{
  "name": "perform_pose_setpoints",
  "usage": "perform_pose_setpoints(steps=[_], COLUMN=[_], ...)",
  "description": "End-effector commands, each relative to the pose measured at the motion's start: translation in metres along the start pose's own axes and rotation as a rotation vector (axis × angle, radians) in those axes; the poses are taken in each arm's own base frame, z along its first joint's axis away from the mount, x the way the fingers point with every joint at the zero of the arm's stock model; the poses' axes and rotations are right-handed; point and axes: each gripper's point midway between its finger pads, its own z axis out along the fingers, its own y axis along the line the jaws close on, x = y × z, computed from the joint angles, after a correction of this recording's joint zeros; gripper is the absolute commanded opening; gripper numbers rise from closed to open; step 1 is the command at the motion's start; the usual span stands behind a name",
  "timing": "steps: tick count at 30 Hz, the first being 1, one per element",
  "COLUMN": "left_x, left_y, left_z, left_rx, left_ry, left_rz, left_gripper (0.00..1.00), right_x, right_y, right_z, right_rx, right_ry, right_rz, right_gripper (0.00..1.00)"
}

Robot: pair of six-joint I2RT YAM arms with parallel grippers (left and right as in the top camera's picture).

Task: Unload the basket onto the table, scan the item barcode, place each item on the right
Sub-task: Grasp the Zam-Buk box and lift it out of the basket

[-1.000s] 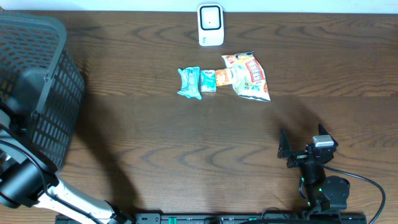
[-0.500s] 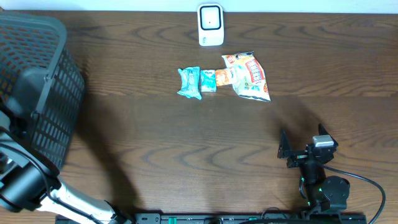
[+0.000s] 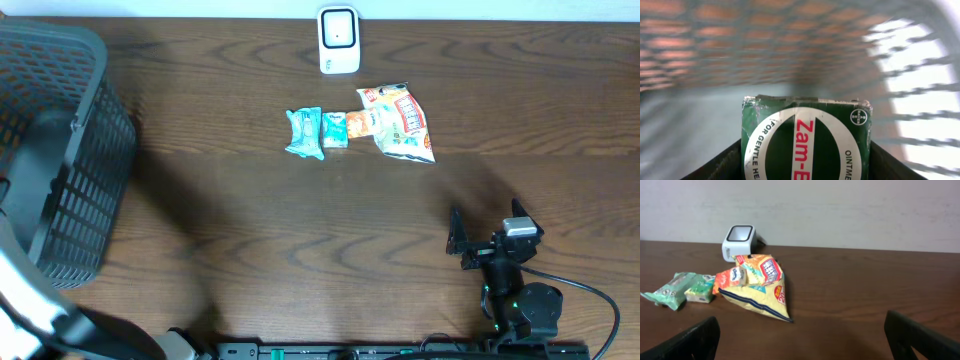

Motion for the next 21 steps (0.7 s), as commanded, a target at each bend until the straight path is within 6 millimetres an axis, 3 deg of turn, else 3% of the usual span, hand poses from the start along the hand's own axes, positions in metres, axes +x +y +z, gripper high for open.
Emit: perform_pose_setpoints(steps=[1, 5, 7, 10, 11, 15, 21], left_x=[-0.001, 0.01, 0.03, 0.077, 0.091, 0.178, 0.288], left_y=[-0.074, -0.132, -0.159, -0.198, -0.206, -0.244, -0.25], left_z=[-0.057, -0.108, -0.128, -0.147, -0.15, -0.158, -0.13], left_rx=[0.333, 0.542, 0.623, 0.726, 0.746, 0.827, 0.756], left_ry=[0.019, 0.003, 0.027, 0.122, 0.154, 0.322, 0.419], left_rz=[-0.041, -0.008, 0.037, 0.111, 0.132, 0.298, 0.615], left_gripper=[0.59, 0.6, 0.6, 0.6, 0.6, 0.6, 0.59], right_x=[0.0, 0.0, 0.0, 0.0, 0.0, 0.0, 0.0], right_y=[0.002, 0.002, 0.002, 0.002, 0.002, 0.002, 0.002], right_z=[0.0, 0.0, 0.0, 0.0, 0.0, 0.0, 0.0], right_rx=[-0.005, -0.005, -0.005, -0.005, -0.005, -0.005, -0.005], right_ry=[0.0, 0.0, 0.0, 0.0, 0.0, 0.0, 0.0], right_rz=[0.017, 0.017, 0.017, 0.017, 0.017, 0.017, 0.017], right_gripper=[0.99, 0.99, 0.99, 0.99, 0.99, 0.99, 0.99])
